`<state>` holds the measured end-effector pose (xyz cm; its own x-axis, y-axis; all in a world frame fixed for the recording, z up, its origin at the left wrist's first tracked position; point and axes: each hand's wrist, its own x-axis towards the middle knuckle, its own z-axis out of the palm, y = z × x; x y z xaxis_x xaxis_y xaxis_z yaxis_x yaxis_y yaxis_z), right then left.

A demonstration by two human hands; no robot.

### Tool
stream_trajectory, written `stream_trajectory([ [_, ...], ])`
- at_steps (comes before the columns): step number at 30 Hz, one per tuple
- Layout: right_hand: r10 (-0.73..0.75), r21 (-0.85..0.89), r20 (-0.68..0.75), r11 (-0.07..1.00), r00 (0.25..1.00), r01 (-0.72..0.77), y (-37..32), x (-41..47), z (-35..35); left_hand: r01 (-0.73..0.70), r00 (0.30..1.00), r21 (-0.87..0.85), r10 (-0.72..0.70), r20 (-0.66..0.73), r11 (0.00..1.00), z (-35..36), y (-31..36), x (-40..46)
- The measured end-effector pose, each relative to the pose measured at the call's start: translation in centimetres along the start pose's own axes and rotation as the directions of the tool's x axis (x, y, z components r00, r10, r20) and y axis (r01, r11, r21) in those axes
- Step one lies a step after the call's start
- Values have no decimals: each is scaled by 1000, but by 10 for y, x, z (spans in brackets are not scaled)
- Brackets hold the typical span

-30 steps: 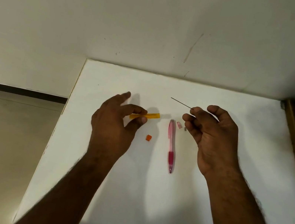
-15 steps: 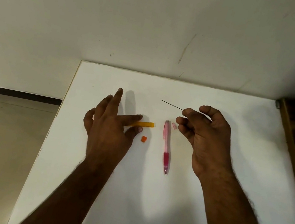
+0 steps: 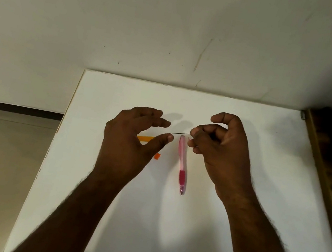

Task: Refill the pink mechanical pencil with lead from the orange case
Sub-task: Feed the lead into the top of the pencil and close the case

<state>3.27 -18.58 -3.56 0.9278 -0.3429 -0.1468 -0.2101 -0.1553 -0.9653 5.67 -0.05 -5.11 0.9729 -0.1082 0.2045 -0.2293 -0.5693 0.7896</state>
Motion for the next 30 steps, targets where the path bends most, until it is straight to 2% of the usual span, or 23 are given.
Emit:
stream_trajectory([
  [6, 27, 37, 14, 999, 1000, -27, 0, -2, -1, -30, 999, -15, 30, 33, 999, 1, 2, 2],
  [9, 134, 198, 13, 971, 991, -134, -3, -1, -4, -16, 999, -30, 17, 43, 999, 3, 4, 2],
  [11, 208, 247, 56, 945, 977, -215, -7, -1, -6, 23, 999, -44, -21, 41, 999, 5, 7, 1],
  [14, 221, 159, 142, 957, 965, -243, -5, -3, -6, 53, 998, -70, -50, 38, 996, 10, 10, 1],
  [17, 201, 96, 158, 971, 967, -217, -3, -5, -4, 17, 999, -61, -14, 42, 998, 15, 13, 2],
  [21, 195, 81, 122, 975, 973, -205, 0, -5, -6, -40, 999, -38, 40, 17, 998, 21, 14, 1],
  [24, 176, 102, 35, 979, 984, -179, 1, -3, -10, -28, 999, -31, 28, -24, 999, 24, 15, 0],
  [27, 174, 205, -97, 967, 980, -152, -1, -2, -20, -41, 998, 166, 48, -40, 985, 27, 19, -3],
  [30, 194, 241, -178, 959, 965, -148, -1, 0, -27, -74, 996, 417, 46, 78, 906, 35, 23, -11],
])
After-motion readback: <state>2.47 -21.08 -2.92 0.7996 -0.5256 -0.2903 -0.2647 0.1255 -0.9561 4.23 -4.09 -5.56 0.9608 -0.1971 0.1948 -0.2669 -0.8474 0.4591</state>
